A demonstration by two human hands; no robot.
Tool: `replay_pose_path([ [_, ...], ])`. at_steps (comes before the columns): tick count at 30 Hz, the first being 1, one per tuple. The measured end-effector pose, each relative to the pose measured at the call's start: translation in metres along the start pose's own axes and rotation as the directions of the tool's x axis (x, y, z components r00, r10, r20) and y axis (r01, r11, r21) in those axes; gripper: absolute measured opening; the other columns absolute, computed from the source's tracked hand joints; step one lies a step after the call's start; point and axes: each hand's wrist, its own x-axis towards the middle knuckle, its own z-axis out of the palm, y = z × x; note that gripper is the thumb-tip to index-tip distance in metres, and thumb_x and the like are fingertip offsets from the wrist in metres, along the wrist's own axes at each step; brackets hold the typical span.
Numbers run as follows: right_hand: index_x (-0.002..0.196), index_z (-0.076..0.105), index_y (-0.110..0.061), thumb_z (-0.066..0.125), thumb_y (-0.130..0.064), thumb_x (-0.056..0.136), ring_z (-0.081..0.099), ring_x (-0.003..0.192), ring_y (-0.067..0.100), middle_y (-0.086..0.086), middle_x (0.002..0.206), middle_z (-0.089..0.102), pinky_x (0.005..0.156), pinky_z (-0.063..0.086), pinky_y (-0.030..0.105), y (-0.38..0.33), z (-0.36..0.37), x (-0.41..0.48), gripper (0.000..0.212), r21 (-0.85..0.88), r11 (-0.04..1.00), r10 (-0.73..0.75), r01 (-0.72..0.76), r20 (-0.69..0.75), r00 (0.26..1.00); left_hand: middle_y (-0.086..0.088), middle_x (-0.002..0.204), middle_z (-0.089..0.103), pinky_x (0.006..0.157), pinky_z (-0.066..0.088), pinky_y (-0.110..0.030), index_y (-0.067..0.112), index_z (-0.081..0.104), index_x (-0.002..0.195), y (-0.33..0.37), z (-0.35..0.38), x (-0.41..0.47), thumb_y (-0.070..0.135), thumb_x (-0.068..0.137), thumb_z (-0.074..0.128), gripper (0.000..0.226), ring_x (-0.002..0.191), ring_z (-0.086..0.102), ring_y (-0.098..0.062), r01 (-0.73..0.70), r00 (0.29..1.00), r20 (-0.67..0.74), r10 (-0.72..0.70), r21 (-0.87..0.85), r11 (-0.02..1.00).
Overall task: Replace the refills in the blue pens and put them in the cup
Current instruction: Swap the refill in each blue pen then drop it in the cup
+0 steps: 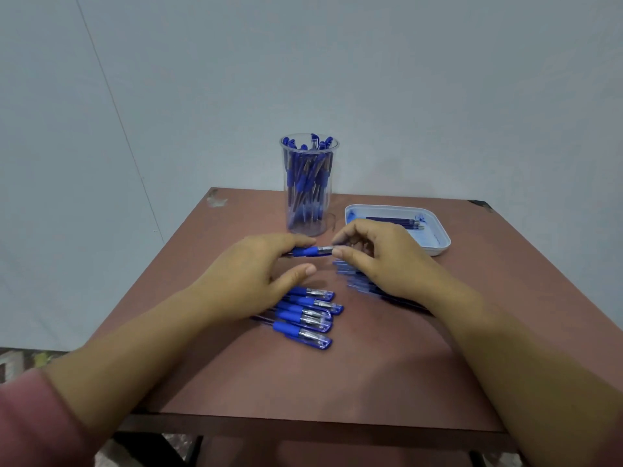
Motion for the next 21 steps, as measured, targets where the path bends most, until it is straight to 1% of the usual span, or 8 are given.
replay_pose_path([
  [3, 0.093, 0.065, -0.031, 0.066, -0.029, 0.09, 0.054, 0.069, 0.005, -0.011, 0.079, 0.063, 0.067, 0.045, 0.016, 0.004, -0.004, -0.003, 0.003, 0.043, 0.999, 0.001, 0.001, -0.034, 0.999, 0.02, 0.099, 0.069, 0.077, 0.054, -0.028, 0.037, 0.061, 0.118, 0.003, -0.004, 0.015, 0.048, 0.086, 0.066, 0.035, 0.083, 0.064, -0.003, 0.019, 1.0, -0.022, -0.021, -0.081, 0.997],
  [5, 0.093, 0.065, -0.032, 0.066, -0.03, 0.09, 0.058, 0.074, 0.012, -0.007, 0.084, 0.066, 0.071, 0.05, 0.023, 0.006, -0.005, -0.004, 0.004, 0.087, 0.996, 0.021, -0.017, -0.038, 0.999, 0.021, 0.085, 0.068, 0.069, 0.054, -0.029, 0.039, 0.063, 0.108, 0.006, -0.001, 0.024, 0.05, 0.082, 0.067, 0.028, 0.074, 0.061, 0.0, 0.006, 0.999, -0.046, -0.01, -0.08, 0.997],
  [7, 0.092, 0.066, -0.035, 0.067, -0.029, 0.089, 0.061, 0.078, 0.017, -0.004, 0.085, 0.068, 0.073, 0.052, 0.024, 0.007, -0.005, -0.004, 0.007, 0.142, 0.989, 0.041, -0.035, -0.04, 0.998, 0.026, 0.076, 0.064, 0.064, 0.05, -0.025, 0.041, 0.065, 0.101, 0.005, 0.004, 0.028, 0.05, 0.081, 0.067, 0.022, 0.07, 0.058, 0.005, 0.0, 0.996, -0.088, -0.007, -0.079, 0.997],
  [11, 0.09, 0.067, -0.034, 0.067, -0.024, 0.089, 0.063, 0.076, 0.014, -0.004, 0.081, 0.07, 0.071, 0.05, 0.02, 0.008, -0.005, -0.003, 0.009, 0.119, 0.992, 0.042, -0.037, -0.043, 0.998, 0.022, 0.08, 0.066, 0.063, 0.05, -0.028, 0.039, 0.066, 0.104, 0.0, 0.016, 0.026, 0.043, 0.088, 0.065, 0.017, 0.07, 0.057, 0.003, -0.013, 0.992, -0.129, 0.001, -0.092, 0.996],
  [13, 0.09, 0.065, -0.033, 0.065, -0.021, 0.091, 0.063, 0.075, 0.01, -0.004, 0.081, 0.07, 0.07, 0.05, 0.02, 0.006, -0.002, -0.001, 0.012, 0.073, 0.997, 0.017, -0.013, -0.056, 0.998, 0.029, 0.074, 0.061, 0.06, 0.045, -0.024, 0.037, 0.067, 0.107, -0.001, 0.019, 0.026, 0.041, 0.09, 0.065, 0.018, 0.067, 0.055, 0.007, -0.007, 0.99, -0.14, -0.01, -0.12, 0.993],
  [15, 0.089, 0.064, -0.033, 0.064, -0.019, 0.091, 0.062, 0.076, 0.006, -0.007, 0.081, 0.069, 0.068, 0.048, 0.015, 0.004, -0.001, 0.0, 0.014, 0.036, 0.999, 0.003, 0.0, -0.084, 0.996, 0.035, 0.07, 0.058, 0.059, 0.039, -0.019, 0.037, 0.067, 0.109, -0.003, 0.019, 0.025, 0.039, 0.091, 0.063, 0.018, 0.065, 0.054, 0.009, 0.009, 0.989, -0.143, -0.029, -0.145, 0.989],
  [19, 0.083, 0.059, -0.039, 0.065, -0.016, 0.09, 0.059, 0.081, -0.005, -0.021, 0.081, 0.065, 0.071, 0.04, 0.005, 0.019, -0.018, 0.0, 0.025, -0.003, 0.999, 0.051, -0.052, -0.195, 0.979, 0.021, 0.073, 0.066, 0.06, 0.039, -0.018, 0.045, 0.066, 0.109, -0.017, 0.012, 0.02, 0.032, 0.095, 0.06, 0.02, 0.065, 0.057, 0.008, 0.068, 0.99, -0.108, -0.092, -0.213, 0.975],
  [21, 0.082, 0.059, -0.041, 0.066, -0.018, 0.09, 0.059, 0.079, -0.007, -0.021, 0.08, 0.066, 0.072, 0.04, 0.003, 0.02, -0.021, -0.002, 0.026, -0.011, 0.997, 0.068, -0.07, -0.134, 0.989, 0.024, 0.069, 0.064, 0.06, 0.039, -0.019, 0.043, 0.067, 0.11, -0.022, 0.01, 0.021, 0.035, 0.092, 0.061, 0.02, 0.064, 0.057, 0.004, 0.085, 0.989, -0.104, -0.107, -0.196, 0.977],
])
